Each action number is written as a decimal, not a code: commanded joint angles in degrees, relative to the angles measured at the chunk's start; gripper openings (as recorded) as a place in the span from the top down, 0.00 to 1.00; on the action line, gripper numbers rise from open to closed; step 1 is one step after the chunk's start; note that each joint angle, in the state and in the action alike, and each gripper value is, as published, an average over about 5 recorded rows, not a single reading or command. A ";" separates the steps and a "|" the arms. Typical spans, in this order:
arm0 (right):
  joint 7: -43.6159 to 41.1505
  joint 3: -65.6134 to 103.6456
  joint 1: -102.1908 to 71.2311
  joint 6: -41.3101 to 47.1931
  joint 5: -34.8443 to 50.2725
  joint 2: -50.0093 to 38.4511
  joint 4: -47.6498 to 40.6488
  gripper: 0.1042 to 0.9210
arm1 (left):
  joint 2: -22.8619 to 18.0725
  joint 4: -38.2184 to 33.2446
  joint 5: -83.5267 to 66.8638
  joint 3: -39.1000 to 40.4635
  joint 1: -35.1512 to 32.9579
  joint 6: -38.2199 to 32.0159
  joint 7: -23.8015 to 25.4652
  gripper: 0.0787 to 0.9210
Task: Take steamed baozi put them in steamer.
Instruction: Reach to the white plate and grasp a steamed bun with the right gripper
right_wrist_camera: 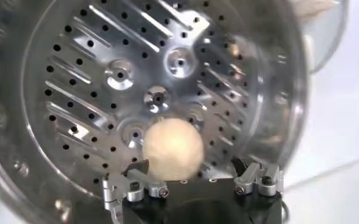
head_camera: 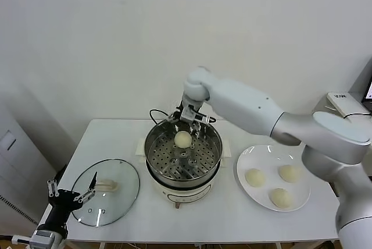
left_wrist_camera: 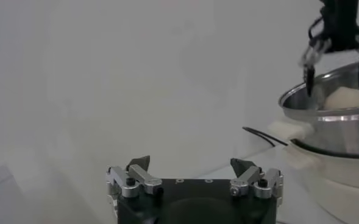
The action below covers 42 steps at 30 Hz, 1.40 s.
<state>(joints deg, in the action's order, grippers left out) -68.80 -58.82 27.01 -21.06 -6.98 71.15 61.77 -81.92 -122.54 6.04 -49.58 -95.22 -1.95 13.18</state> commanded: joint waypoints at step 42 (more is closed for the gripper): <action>6.63 2.64 -24.56 26.67 11.94 -29.73 4.35 0.12 | -1.13 -1.25 1.15 0.41 -0.49 0.59 -0.26 0.12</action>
<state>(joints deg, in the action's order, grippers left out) -62.74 -59.09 6.52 5.78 6.54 40.97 66.99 -82.98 -123.84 7.00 -48.92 -95.62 -1.37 12.93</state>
